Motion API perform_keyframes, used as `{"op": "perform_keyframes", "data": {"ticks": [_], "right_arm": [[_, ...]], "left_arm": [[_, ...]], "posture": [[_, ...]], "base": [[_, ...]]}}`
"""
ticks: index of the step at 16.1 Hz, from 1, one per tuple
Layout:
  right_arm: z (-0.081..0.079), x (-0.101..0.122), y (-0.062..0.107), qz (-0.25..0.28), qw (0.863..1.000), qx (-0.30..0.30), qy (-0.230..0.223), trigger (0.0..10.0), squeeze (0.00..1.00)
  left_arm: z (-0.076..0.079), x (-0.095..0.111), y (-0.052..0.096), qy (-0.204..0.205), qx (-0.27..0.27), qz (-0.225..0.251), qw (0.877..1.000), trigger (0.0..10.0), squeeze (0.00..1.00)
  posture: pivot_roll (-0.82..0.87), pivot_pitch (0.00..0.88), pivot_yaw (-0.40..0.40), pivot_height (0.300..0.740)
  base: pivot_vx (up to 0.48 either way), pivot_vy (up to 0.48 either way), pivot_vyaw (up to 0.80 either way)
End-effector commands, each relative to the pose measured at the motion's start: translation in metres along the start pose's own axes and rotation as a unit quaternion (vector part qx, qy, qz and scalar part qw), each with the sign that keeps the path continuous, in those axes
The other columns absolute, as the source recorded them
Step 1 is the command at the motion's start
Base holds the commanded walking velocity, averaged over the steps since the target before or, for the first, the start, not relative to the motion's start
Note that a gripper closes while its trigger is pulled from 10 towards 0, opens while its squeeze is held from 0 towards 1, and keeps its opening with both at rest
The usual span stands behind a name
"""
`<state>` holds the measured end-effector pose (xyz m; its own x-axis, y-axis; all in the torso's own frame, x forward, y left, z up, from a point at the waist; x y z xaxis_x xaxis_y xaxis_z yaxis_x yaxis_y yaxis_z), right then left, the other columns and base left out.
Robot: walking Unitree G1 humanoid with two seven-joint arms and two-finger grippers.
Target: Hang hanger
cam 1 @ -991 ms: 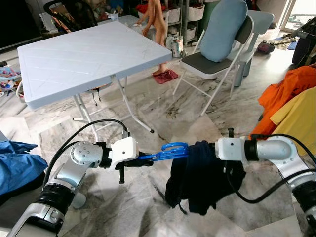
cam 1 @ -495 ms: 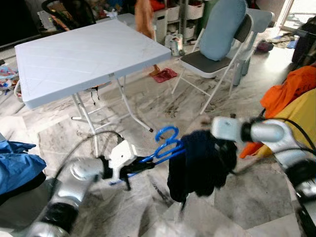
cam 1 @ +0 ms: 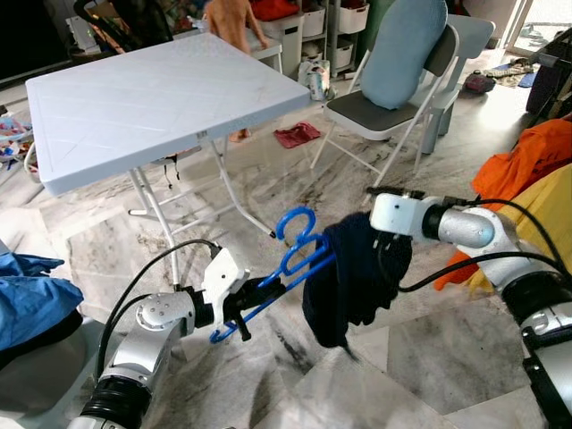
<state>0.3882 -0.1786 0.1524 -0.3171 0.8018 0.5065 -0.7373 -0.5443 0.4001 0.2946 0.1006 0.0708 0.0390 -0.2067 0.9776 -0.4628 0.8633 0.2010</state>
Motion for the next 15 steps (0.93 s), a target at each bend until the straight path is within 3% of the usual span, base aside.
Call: {"op": "perform_keyframes", "data": {"ticks": [1, 4, 7, 9, 11, 13, 15], "right_arm": [[0.006, -0.001, 0.003, -0.006, 1.000, -0.003, 0.003, 10.0, 1.00], [0.002, -0.010, 0.010, -0.018, 0.999, 0.030, -0.007, 10.0, 1.00], [-0.006, -0.021, 0.024, -0.027, 0.994, 0.084, -0.059, 10.0, 1.00], [0.008, -0.025, 0.023, -0.033, 0.995, 0.013, -0.089, 10.0, 1.00], [0.010, -0.028, 0.021, -0.032, 0.990, -0.034, -0.135, 10.0, 1.00], [0.001, -0.038, 0.016, -0.043, 0.966, -0.094, -0.238, 10.0, 1.00], [-0.015, -0.034, 0.009, -0.023, 0.952, -0.092, -0.292, 10.0, 1.00]], "left_arm": [[-0.005, 0.011, 0.001, -0.003, 0.012, 0.023, 1.000, 0.0, 0.00], [-0.011, 0.012, 0.002, 0.003, 0.030, 0.020, 0.999, 0.0, 0.00], [-0.026, 0.015, 0.002, 0.014, 0.089, 0.030, 0.995, 0.0, 0.00], [-0.031, 0.018, 0.001, 0.021, 0.108, 0.038, 0.993, 0.0, 0.00], [-0.033, 0.019, 0.001, 0.020, 0.123, 0.040, 0.991, 0.0, 0.00], [-0.036, 0.021, -0.001, 0.036, 0.142, 0.051, 0.988, 0.0, 0.00], [-0.033, 0.022, -0.003, 0.038, 0.139, 0.054, 0.988, 0.0, 0.00]], "posture": [[-0.20, 0.000, 0.060, 0.740], [-0.20, 0.000, 0.065, 0.740], [-0.20, 0.000, 0.068, 0.740], [-0.20, 0.000, 0.067, 0.740], [-0.20, 0.000, 0.067, 0.740], [-0.19, 0.000, 0.063, 0.740], [-0.19, 0.000, 0.063, 0.740]], "base": [[0.000, 0.000, 0.00], [0.000, 0.000, 0.00], [0.000, 0.000, 0.00], [0.000, 0.000, 0.00], [0.000, 0.000, 0.00], [0.000, 0.000, 0.00], [0.000, 0.000, 0.00]]}}
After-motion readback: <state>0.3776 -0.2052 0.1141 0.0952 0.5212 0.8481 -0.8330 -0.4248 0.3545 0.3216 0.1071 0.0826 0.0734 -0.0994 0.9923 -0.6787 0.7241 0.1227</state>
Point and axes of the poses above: a point about 5 cm out from each wrist's last joint towards the gripper, its own y axis pointing back from the gripper into the wrist, its own x axis along the axis of the wrist's last joint, z = x × y, the point moved 3 cm from there along -y, pointing out of the wrist towards the gripper, and after that the axes turned 4 degrees about -y, right-handed, at the moved point
